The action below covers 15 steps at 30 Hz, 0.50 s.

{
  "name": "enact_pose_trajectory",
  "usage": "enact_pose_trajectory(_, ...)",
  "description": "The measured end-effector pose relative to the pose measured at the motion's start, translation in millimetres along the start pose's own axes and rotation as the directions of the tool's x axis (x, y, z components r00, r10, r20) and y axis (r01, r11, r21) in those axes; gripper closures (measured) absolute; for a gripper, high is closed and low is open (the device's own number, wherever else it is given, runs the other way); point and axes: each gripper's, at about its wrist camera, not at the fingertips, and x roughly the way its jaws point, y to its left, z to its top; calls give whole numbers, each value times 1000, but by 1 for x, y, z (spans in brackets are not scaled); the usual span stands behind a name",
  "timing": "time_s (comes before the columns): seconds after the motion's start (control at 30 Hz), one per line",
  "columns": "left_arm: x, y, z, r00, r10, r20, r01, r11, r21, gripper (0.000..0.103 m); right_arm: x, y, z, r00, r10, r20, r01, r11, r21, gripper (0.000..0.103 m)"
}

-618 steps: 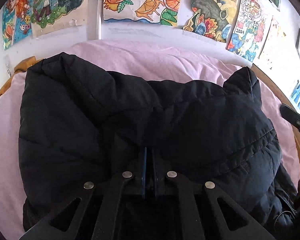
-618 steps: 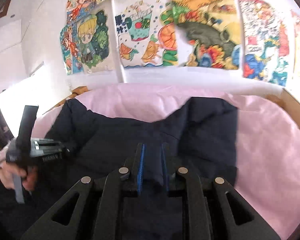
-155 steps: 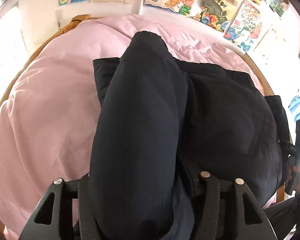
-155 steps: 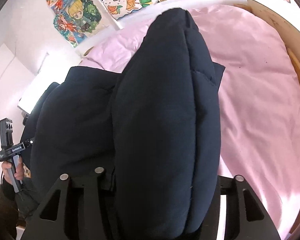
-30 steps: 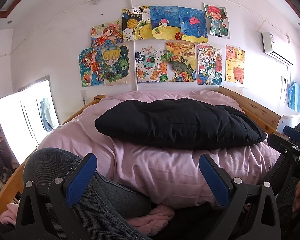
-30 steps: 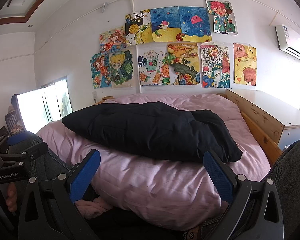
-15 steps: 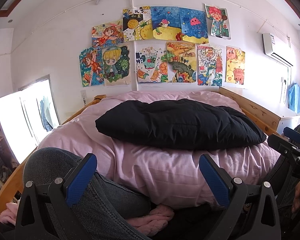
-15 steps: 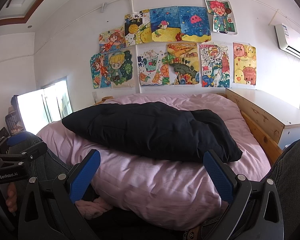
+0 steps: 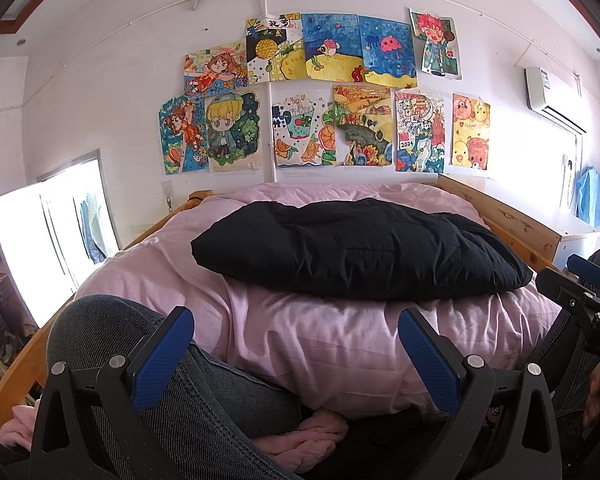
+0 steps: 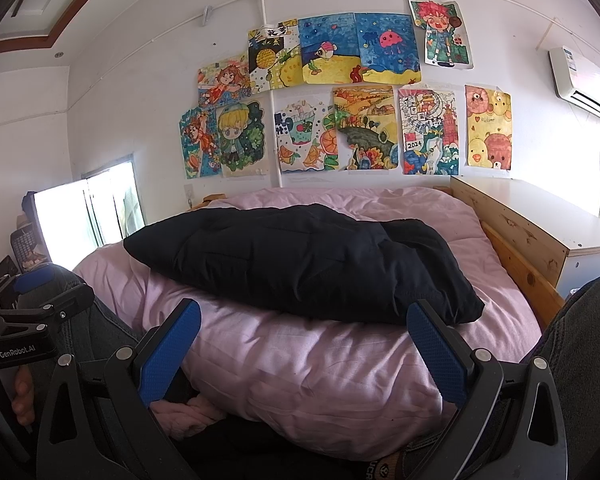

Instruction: Fold large clothes

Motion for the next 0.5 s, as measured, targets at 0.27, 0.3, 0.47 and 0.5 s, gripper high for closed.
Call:
enact_pose_trajectory(0.27,0,-2,0,1000,2,2,-2,1000,0,0,0,-1,0,1000,0,0,0,1000,0,1)
enact_pose_trajectory(0.3,0,-2,-1,1000,3,1,-3,1000,-1,0,0,-1,0,1000,1,0,-1,1000,0,1)
enact_pose_trajectory(0.47,0,-2,0,1000,3,2,-3,1000,-1,0,0,0,0,1000,1,0,-1,1000,0,1)
enact_pose_trajectory(0.5,0,-3,-1,1000,3,2,-3,1000,-1,0,0,0,0,1000,1,0,-1,1000,0,1)
